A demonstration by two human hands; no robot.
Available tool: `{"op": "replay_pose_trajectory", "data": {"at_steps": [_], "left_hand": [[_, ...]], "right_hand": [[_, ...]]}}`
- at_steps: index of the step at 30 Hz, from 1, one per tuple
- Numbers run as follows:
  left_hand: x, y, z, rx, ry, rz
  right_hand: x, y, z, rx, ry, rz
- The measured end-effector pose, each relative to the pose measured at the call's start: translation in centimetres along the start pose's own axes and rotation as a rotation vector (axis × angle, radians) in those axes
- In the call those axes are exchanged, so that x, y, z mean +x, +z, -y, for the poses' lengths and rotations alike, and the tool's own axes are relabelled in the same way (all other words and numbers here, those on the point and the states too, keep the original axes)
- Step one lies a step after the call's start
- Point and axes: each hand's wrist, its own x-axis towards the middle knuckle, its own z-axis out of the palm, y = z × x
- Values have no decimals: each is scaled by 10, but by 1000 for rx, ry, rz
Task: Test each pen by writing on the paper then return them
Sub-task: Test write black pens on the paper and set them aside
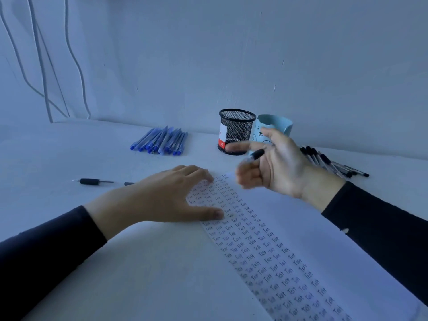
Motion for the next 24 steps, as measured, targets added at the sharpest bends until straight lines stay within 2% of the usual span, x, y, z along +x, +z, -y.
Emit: {"op": "replay_pose_trajectory", "data": {"at_steps": [2, 5, 7, 10, 13, 17, 24], "left_hand": [[1, 0, 1, 1, 8, 17], [1, 1, 3, 1, -2, 36], [1, 1, 4, -7, -5, 44], [2, 1, 4, -7, -14, 60], [1, 0, 2, -4, -21, 78], [2, -1, 1, -3, -24, 84], [2, 0, 3, -14, -18, 82]], "right_hand": [[6, -2, -6, -103, 45, -34], [15, -3, -4, -95, -2, 19], [21, -4, -2, -201, -40, 7], [31, -4, -10, -523, -125, -188], [42, -5, -26, -606, -277, -389], [45, -2, -41, -822, -416, -451], [47, -2, -43, -848, -494, -463]]}}
